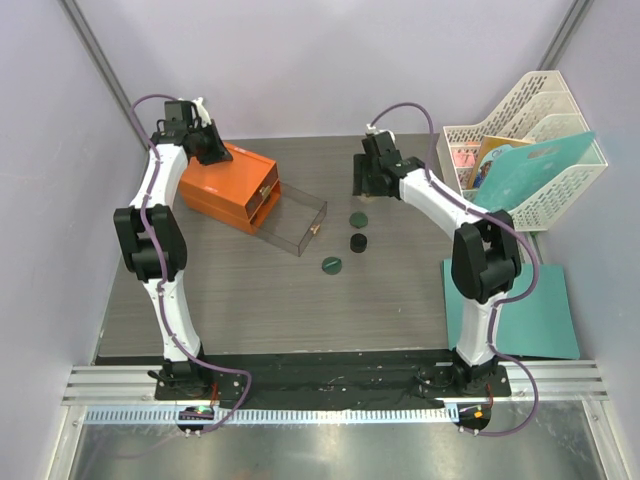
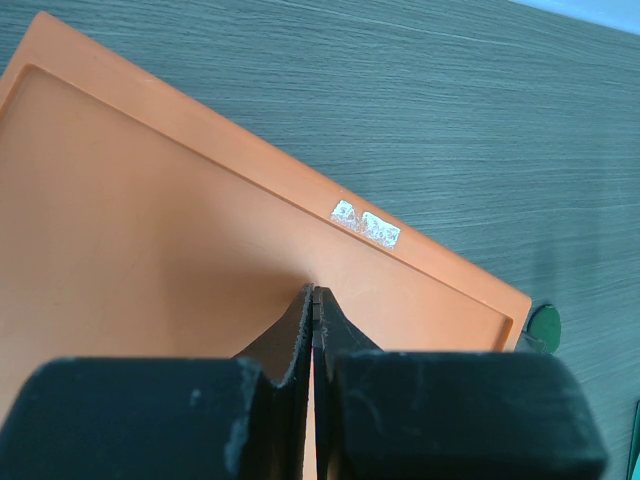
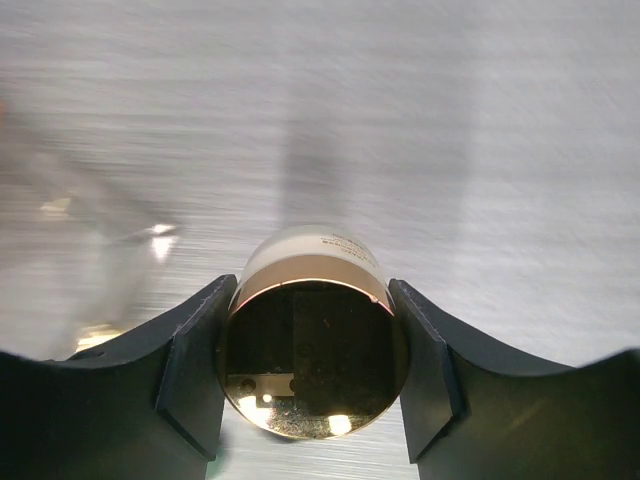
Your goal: Organize the makeup
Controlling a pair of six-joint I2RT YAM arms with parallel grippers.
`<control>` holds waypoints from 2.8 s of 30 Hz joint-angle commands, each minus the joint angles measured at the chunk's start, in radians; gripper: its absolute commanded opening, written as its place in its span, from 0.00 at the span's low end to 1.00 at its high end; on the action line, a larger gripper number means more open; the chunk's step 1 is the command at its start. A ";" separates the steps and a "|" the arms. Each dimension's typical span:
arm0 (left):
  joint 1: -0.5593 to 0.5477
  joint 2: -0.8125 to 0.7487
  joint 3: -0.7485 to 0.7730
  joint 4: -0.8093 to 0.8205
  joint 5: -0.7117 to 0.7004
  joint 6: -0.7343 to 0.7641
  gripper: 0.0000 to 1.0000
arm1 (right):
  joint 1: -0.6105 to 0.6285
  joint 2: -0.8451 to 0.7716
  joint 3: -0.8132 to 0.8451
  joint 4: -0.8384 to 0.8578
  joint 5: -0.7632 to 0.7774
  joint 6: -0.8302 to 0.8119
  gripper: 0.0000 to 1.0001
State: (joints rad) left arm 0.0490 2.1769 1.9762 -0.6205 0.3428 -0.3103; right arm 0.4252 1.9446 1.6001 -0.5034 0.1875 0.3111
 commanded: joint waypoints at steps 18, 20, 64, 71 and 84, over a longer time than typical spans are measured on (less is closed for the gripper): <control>0.008 0.224 -0.186 -0.530 -0.176 0.080 0.00 | 0.282 0.307 0.489 -0.012 -0.227 -0.003 0.01; 0.008 0.221 -0.186 -0.530 -0.174 0.080 0.00 | 0.288 0.346 0.498 -0.012 -0.243 0.011 0.01; 0.006 0.218 -0.197 -0.525 -0.171 0.082 0.00 | 0.159 -0.087 -0.230 -0.092 0.015 0.036 0.85; 0.009 0.218 -0.197 -0.527 -0.168 0.082 0.00 | 0.158 -0.038 -0.233 -0.046 -0.002 0.048 0.85; 0.012 0.218 -0.203 -0.524 -0.163 0.085 0.00 | 0.149 0.014 -0.207 0.003 -0.022 0.043 0.15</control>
State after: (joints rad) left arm 0.0547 2.1742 1.9667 -0.6109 0.3595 -0.3103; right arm 0.5793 1.9659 1.3552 -0.5220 0.1638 0.3492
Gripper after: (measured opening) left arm 0.003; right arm 0.443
